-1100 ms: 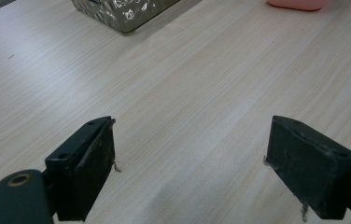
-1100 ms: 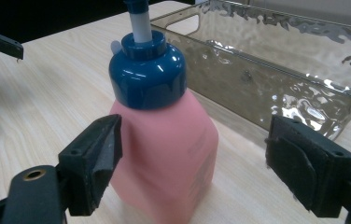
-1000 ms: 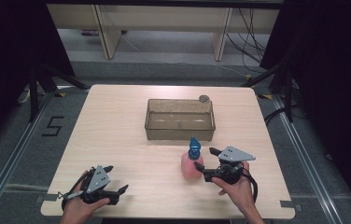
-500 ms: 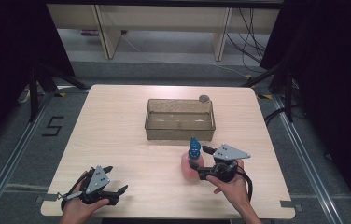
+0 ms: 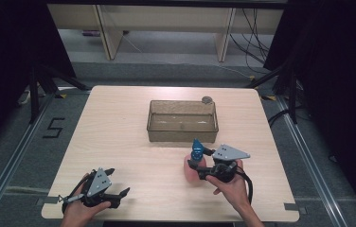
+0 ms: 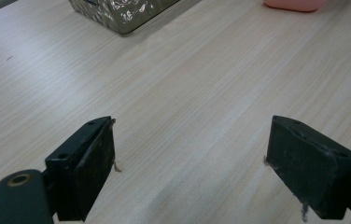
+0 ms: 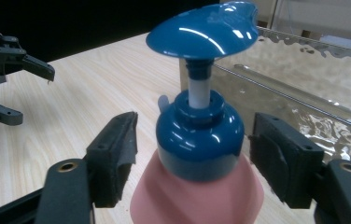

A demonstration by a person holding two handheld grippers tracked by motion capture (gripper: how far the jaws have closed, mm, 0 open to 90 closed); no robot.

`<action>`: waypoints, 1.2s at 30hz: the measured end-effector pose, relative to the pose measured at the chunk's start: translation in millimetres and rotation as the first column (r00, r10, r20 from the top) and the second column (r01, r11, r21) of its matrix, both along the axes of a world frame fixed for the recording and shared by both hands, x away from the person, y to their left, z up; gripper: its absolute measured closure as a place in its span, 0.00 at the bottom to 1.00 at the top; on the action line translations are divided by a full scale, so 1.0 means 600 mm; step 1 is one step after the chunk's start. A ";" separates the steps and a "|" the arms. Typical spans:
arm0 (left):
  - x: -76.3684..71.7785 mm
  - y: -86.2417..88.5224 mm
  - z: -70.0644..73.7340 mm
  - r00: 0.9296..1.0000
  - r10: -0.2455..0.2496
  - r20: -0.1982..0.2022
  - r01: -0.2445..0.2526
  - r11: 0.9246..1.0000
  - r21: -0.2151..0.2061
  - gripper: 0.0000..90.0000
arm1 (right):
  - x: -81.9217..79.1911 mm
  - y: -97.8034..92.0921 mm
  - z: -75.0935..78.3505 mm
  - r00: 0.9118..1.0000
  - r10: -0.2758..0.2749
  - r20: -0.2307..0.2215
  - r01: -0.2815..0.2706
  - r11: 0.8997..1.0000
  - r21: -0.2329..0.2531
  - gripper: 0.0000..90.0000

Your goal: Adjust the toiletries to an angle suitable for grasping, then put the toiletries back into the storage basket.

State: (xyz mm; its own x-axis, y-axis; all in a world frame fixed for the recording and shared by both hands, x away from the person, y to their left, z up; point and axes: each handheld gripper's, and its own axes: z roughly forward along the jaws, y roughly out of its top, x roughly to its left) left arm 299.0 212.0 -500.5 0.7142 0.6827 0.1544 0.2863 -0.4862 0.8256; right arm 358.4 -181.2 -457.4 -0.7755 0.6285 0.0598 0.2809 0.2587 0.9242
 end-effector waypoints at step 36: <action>-0.002 0.001 0.000 1.000 -0.002 0.011 0.002 1.000 0.001 0.17 | 0.011 0.008 -0.007 1.000 -0.002 0.017 0.002 1.000 -0.004 0.53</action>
State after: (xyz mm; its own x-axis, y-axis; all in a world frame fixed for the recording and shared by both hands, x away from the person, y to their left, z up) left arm 297.8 212.9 -500.2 0.7141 0.6809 0.1624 0.2762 -0.4873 0.8284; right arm 364.9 -176.2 -461.5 -0.7749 0.6305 0.0439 0.2658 0.2621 0.9277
